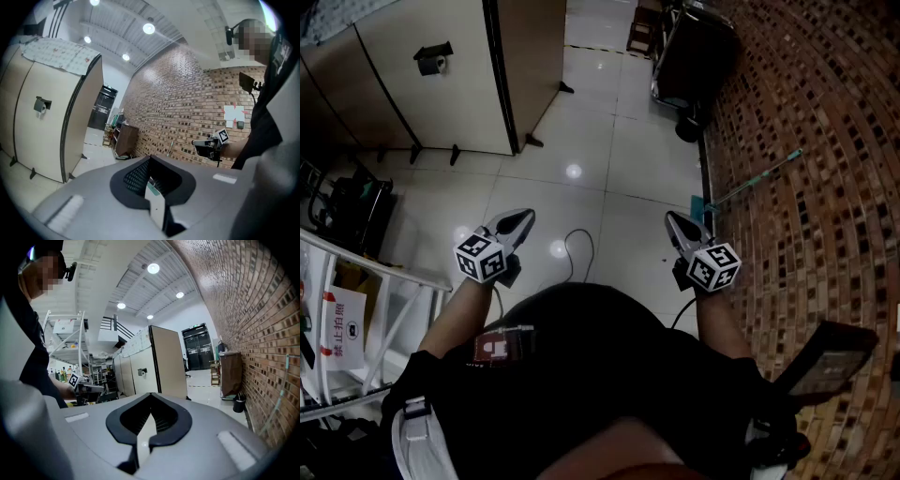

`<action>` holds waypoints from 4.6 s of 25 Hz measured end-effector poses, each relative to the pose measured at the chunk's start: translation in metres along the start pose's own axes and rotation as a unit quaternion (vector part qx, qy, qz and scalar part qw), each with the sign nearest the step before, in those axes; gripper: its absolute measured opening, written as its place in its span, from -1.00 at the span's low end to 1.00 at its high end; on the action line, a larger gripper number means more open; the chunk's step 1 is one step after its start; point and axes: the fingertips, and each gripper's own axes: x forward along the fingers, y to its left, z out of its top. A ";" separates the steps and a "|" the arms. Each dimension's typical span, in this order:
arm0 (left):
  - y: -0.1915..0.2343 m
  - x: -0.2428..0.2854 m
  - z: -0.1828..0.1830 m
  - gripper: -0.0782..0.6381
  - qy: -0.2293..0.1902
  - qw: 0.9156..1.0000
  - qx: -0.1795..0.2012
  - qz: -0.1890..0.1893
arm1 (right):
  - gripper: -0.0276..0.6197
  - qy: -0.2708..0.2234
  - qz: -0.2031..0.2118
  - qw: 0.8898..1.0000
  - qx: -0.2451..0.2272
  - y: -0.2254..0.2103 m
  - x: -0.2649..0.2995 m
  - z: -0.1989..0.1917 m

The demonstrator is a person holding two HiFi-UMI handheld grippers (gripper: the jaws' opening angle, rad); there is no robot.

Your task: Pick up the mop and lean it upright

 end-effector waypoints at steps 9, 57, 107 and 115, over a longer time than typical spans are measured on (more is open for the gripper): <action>-0.027 0.039 -0.005 -0.80 -0.012 1.000 -0.006 0.012 | -0.87 0.014 0.011 1.000 -0.017 -0.043 -0.015 0.001; 0.291 0.398 0.147 -0.80 -0.022 1.000 0.003 0.020 | -0.87 -0.007 0.010 1.000 -0.013 -0.368 0.355 0.143; 0.304 0.812 0.213 -0.80 0.098 0.932 0.043 -0.346 | -0.87 -0.051 -0.333 0.939 0.067 -0.568 0.325 0.154; 0.101 0.883 0.172 -0.80 0.118 0.867 0.048 -0.482 | -0.87 -0.077 -0.455 0.884 0.075 -0.587 0.135 0.127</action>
